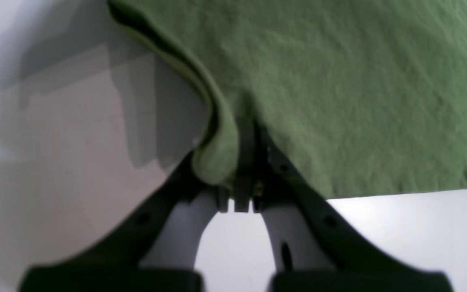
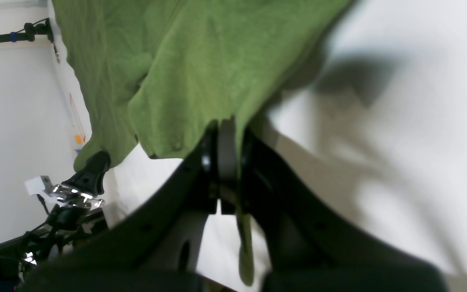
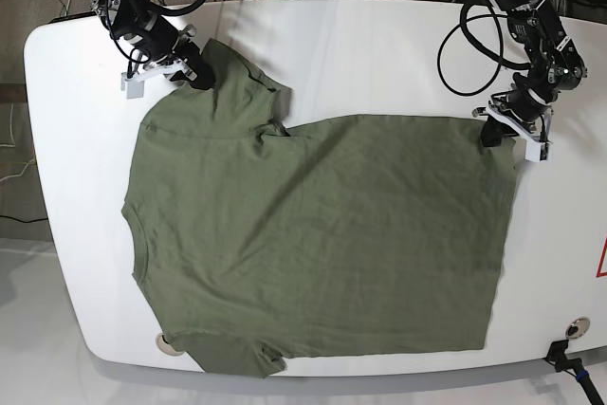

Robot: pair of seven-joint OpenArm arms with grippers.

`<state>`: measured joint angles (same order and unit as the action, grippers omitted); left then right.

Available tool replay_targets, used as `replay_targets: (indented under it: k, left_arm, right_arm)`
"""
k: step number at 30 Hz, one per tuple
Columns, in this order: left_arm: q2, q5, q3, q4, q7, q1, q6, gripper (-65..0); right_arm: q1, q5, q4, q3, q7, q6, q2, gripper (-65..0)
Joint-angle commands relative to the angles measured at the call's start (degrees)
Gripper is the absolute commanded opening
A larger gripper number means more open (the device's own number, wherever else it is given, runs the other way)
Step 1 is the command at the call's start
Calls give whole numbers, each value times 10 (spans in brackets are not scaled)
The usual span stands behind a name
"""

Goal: Fold the T-shirt properly
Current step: 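Close both grippers on the shirt edge, then lift the held edge and pull it toward the arm bases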

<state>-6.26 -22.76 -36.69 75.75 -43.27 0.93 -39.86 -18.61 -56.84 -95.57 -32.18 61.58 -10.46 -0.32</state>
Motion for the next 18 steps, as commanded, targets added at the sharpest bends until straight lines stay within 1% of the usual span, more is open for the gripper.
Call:
replay_targets:
  k: [1,5,7,10,13,18]
  left_arm:
    - [-7,-11,-2,12,9,-5,-1,-650]
    - [-11,-9,0,13,8,14,-1,-650]
    - [-27,-12,0,13,8,25,-1,-650]
    - [-31,-12,-3,14,8,48,-1,-650]
    - [-31,-12,-3,49,8,88,-1,-650]
    - [-26,-13,-3,141,8,173,-1,-650]
  right_arm:
    - [1,-12,-12,-1,-4,-3,4,-650]
    - [-17,-18,-20,-2,-4,-3,4,-650]
    - [-36,-34,-32,-3,-4,-3,4,-650]
    - [-65,-50,-69,-4,-4,-3,6,-650]
    - [-96,-50,-95,-4,-4,-3,6,-650]
    - [-144,-50,-123,-4,-4,-7,6,-650]
